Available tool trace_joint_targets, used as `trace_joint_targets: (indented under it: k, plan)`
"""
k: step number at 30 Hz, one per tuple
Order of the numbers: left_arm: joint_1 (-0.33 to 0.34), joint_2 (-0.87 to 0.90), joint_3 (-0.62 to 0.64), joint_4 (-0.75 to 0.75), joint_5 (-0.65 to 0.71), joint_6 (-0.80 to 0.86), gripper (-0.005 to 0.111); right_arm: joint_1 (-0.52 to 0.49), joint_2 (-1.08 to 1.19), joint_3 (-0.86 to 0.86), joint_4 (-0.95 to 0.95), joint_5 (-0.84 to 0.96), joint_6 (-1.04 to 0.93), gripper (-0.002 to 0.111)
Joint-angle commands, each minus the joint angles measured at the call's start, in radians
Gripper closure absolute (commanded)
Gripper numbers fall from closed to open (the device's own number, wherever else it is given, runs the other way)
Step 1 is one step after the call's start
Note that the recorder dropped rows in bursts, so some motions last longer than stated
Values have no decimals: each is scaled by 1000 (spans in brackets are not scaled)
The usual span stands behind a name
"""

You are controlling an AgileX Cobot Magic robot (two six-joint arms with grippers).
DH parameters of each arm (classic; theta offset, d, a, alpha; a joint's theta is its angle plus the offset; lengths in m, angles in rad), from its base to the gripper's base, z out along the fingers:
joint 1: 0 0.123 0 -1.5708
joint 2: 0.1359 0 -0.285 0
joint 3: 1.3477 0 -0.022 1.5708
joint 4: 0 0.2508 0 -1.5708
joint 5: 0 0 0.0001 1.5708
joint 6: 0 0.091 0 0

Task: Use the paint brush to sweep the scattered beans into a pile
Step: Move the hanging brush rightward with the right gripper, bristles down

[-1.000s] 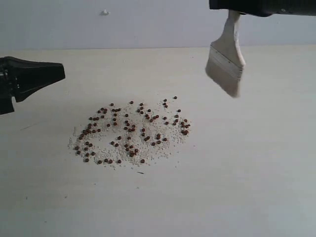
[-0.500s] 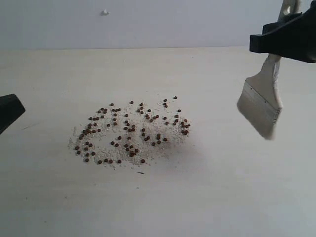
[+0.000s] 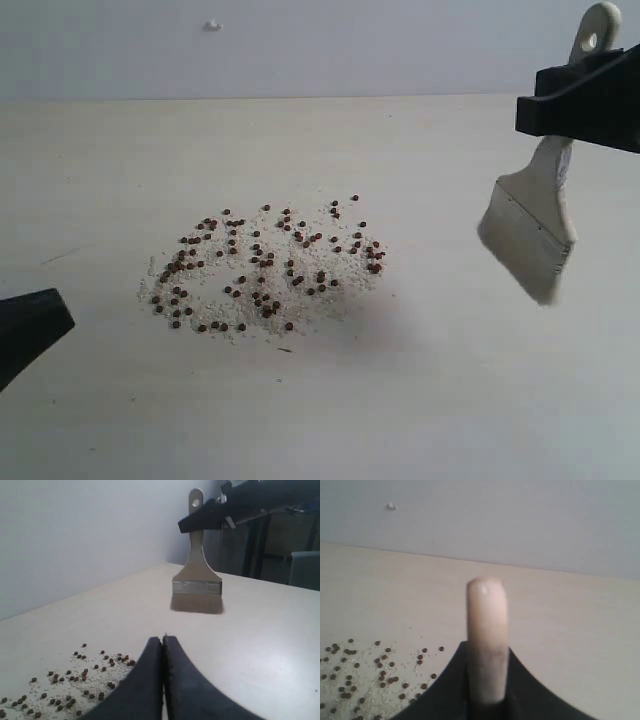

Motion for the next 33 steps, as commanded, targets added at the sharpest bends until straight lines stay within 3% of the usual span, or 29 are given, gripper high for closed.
trace_joint_targets:
  k: [1,7,25,28,33]
  plan:
    - [3,-8,4,81,-6,-7,107,-4,-11,3,8,104,30,108]
    - [3,-8,4,157,-6,-7,107,-4,-11,5,3,151,39,108]
    - [3,-8,4,157,-6,-7,107,-4,-11,18,-49,76,87,108]
    - [3,-8,4,157,-6,-7,107,-4,-11,18,-154,28,236,108]
    - [3,-8,4,157,-6,-7,107,-4,-11,14,-654,-84,873,108]
